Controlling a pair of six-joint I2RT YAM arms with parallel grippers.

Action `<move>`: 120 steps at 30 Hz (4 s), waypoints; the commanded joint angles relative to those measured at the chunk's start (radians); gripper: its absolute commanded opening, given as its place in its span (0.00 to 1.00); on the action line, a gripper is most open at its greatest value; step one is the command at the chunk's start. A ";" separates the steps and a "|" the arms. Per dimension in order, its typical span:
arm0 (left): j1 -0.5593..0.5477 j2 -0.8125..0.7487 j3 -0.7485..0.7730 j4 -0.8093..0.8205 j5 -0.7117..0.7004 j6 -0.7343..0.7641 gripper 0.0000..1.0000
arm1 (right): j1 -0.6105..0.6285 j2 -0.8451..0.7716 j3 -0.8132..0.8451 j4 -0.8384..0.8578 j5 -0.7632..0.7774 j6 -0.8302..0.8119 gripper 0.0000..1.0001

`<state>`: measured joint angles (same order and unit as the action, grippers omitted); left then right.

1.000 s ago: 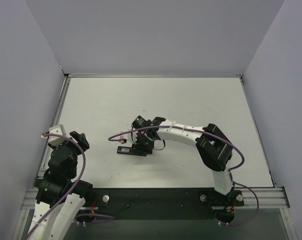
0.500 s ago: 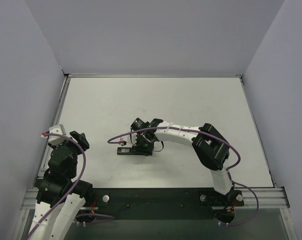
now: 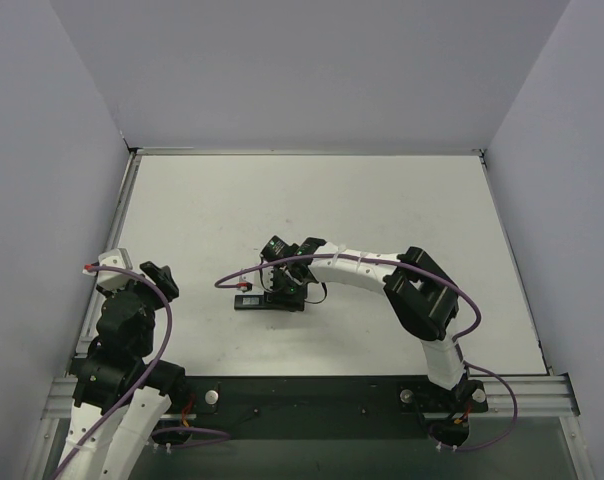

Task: Load the batteries into the remote control
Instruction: Load the battery cover into the remote control.

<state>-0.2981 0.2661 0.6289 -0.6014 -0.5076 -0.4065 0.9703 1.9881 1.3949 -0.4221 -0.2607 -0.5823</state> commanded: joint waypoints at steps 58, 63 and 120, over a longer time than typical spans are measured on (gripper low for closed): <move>-0.162 0.900 -0.124 0.413 0.417 -0.259 0.72 | -0.099 -0.232 -0.369 0.459 0.072 1.141 0.45; -0.168 0.909 -0.126 0.416 0.408 -0.259 0.71 | -0.101 -0.218 -0.352 0.448 0.074 1.142 0.45; -0.315 0.992 -0.140 0.586 0.564 -0.411 0.53 | -0.035 -0.063 -0.189 0.367 0.003 1.115 0.26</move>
<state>-0.5335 1.2243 0.4793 -0.1585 -0.1280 -0.7296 0.9054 1.8851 1.1858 -0.1310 -0.1589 0.5213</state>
